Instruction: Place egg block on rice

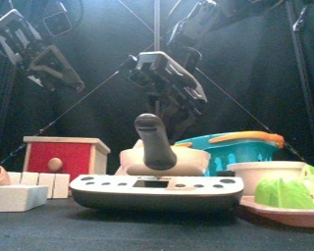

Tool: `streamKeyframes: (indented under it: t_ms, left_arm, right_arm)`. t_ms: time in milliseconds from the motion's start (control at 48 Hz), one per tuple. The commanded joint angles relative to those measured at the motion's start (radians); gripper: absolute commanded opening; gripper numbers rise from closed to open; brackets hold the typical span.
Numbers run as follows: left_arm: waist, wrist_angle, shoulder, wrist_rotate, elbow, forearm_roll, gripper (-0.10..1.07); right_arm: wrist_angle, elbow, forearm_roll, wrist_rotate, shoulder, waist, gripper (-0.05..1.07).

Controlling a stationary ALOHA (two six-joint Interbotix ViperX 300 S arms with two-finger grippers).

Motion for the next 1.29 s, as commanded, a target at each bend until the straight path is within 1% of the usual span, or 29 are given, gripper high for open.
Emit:
streamKeyframes:
  t_ms: [0,1271]
  left_arm:
    - [0.003,0.000,-0.002,0.002,-0.011,0.000,0.54]
    - [0.003,0.000,-0.002,0.002,-0.009,0.000,0.54]
  right_arm:
    - [-0.002,-0.025,0.002,-0.003,-0.025,-0.002,0.61]
    - [0.012,-0.032,0.009,-0.003,-0.005,0.000,0.62]
